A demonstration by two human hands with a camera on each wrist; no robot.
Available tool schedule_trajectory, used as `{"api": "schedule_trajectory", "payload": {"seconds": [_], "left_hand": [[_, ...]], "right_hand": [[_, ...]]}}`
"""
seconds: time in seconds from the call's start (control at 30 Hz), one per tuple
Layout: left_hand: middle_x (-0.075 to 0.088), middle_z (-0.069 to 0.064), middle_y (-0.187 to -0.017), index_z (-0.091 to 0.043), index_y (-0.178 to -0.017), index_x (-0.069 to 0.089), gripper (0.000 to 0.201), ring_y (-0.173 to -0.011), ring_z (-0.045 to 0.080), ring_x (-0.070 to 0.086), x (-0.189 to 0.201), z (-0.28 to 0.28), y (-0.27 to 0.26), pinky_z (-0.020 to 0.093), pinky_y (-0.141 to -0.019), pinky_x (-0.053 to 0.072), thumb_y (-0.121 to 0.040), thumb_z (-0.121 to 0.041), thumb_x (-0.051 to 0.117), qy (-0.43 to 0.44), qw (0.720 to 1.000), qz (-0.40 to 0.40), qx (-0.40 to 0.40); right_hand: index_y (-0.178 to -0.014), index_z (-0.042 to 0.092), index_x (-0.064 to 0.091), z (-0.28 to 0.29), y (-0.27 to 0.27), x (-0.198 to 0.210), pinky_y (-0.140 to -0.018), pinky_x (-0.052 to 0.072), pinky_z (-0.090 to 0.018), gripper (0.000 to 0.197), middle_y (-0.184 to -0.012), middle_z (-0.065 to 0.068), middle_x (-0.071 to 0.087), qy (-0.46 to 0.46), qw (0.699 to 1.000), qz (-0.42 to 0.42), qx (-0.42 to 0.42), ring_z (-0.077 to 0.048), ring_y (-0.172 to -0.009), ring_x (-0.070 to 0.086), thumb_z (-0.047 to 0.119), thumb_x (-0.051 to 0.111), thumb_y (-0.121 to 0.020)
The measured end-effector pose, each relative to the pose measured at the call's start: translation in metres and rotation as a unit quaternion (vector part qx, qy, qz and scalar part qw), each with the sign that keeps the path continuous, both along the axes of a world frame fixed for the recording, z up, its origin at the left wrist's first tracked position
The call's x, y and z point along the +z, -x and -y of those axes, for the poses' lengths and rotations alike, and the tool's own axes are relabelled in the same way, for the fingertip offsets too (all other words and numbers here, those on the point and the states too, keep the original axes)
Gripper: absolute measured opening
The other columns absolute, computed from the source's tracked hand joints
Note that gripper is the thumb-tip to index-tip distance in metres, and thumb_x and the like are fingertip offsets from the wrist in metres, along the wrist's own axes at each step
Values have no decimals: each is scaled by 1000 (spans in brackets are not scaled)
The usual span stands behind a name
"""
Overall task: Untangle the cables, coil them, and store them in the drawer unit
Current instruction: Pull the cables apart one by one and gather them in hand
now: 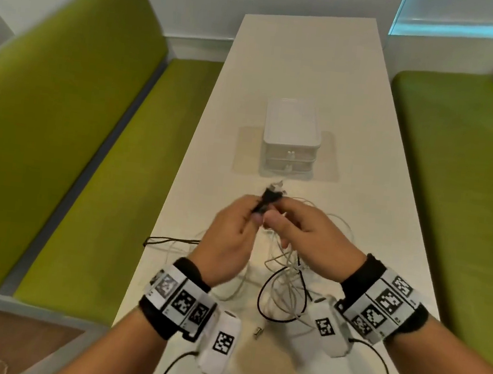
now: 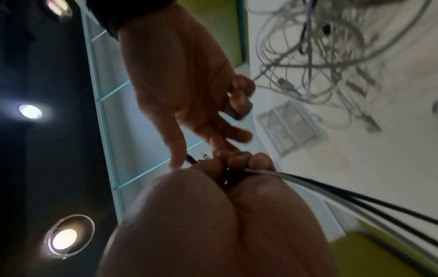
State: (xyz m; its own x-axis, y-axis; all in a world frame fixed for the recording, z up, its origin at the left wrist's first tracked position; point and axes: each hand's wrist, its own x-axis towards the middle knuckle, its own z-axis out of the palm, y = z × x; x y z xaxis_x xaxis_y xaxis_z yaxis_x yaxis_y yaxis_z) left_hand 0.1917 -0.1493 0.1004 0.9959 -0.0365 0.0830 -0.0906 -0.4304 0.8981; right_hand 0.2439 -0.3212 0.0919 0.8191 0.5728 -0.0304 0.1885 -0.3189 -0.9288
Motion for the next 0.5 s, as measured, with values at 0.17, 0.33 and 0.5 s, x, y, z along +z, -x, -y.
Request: {"api": "schedule_trajectory", "payload": {"seconds": [0.17,0.33,0.5], "left_hand": [[63,-15,-71,-9,-93,67,28,-68,8,55,-17,10,1,28,-67,46,-102,0,42,84,993,-82,-26],[67,6,-73,-9,-100,71,22,-73,20,62,-9,2,-1,33,-73,52,-104,-13,50,162,980,-110,-43],[67,4,-71,-24,-93,69,26,-69,21,64,-10,-7,-4,41,-72,54,-98,-46,57,-96,991,-83,-51]], "right_hand": [[-123,20,71,-10,6,-6,-76,55,-28,29,-110,-6,47,-83,996,-42,-3,-16,-71,65,32,56,-101],[-110,12,76,-11,8,-5,-72,58,-34,25,-116,-5,47,-149,987,-44,-31,-37,-66,59,25,59,-98],[-96,6,72,-8,6,-6,-75,51,-35,35,-87,-5,69,-187,973,-69,-113,-19,-74,64,38,57,-97]]}}
